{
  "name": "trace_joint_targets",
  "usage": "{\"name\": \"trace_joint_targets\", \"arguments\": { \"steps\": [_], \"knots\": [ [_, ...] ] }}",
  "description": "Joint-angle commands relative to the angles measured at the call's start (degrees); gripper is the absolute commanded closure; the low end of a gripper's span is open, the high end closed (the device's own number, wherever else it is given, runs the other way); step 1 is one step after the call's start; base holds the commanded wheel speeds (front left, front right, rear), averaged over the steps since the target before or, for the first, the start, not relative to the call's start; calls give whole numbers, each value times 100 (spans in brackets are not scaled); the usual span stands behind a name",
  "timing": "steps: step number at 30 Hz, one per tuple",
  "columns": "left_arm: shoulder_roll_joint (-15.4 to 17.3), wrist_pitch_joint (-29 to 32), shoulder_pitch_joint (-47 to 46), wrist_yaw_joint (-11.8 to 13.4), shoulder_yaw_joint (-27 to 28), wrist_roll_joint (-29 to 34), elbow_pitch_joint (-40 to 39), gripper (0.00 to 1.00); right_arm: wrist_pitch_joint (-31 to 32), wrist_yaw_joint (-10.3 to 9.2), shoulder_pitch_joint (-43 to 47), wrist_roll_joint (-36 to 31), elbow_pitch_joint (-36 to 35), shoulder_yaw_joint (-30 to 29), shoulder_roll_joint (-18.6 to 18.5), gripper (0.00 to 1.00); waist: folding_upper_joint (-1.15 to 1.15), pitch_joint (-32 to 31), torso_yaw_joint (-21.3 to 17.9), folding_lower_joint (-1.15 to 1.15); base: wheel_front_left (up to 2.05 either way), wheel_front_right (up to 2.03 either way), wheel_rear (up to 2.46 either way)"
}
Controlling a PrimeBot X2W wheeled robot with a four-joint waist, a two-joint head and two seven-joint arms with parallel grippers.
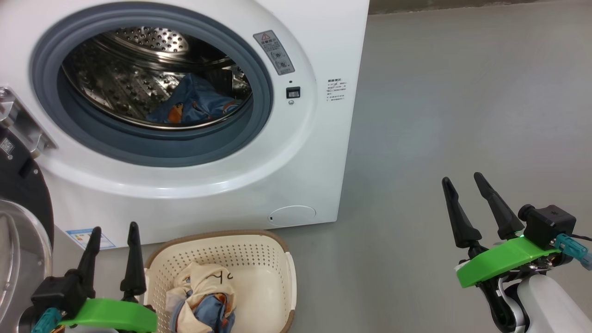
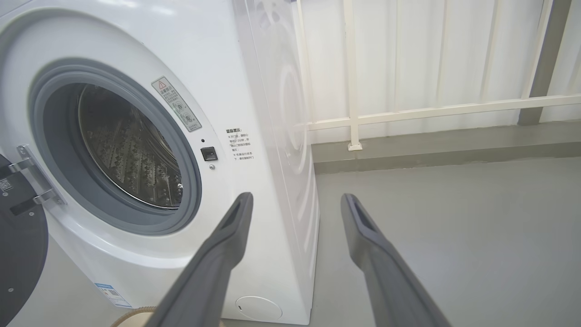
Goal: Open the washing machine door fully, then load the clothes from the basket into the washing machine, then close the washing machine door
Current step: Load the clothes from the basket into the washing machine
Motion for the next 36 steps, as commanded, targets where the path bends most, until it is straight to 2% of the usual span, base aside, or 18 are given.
{"name": "trace_joint_targets", "arguments": {
  "steps": [1,20,36],
  "knots": [
    [105,-37,-94,32,192,74,-166,0,-54,31,-36,-6,-154,83,-90,0,0,7,-1,0,0,0,0],
    [88,-37,-122,49,164,86,-139,0,-54,31,-82,10,-138,117,-88,0,0,95,-36,0,0,0,0],
    [31,328,-555,-147,-149,-28,764,0,-54,31,-261,-30,-217,173,-40,0,0,677,-120,0,0,0,0]
  ]
}}
